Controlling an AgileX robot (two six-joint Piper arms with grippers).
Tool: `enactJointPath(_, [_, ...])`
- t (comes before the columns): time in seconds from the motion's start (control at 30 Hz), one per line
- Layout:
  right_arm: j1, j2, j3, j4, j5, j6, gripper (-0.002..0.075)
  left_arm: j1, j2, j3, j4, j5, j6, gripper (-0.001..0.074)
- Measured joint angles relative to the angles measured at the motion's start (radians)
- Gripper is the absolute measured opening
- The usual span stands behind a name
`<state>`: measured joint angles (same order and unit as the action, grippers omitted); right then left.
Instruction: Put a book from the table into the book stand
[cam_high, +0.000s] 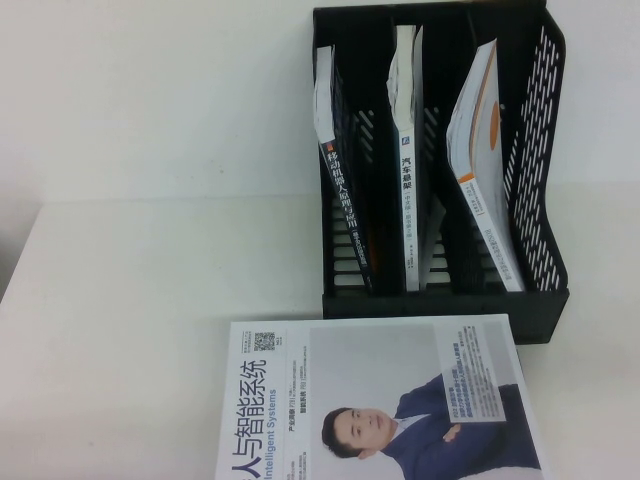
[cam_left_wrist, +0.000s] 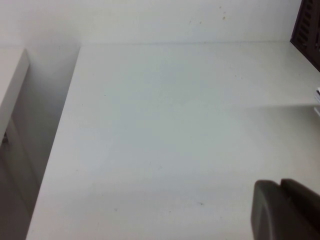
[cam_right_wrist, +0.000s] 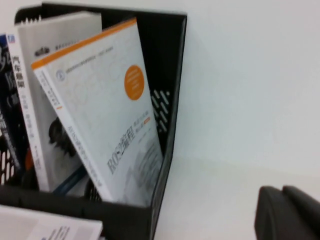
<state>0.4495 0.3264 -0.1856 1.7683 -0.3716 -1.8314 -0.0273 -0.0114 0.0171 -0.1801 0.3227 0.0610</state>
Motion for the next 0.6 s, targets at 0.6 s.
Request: enactJointPath(0.6, [-0.347, -0.106, -0.025, -1.274, 0.427, 1.361, -0.0003, 0.000, 0.000, 0.000, 0.000, 0.000, 0.000, -0.0003])
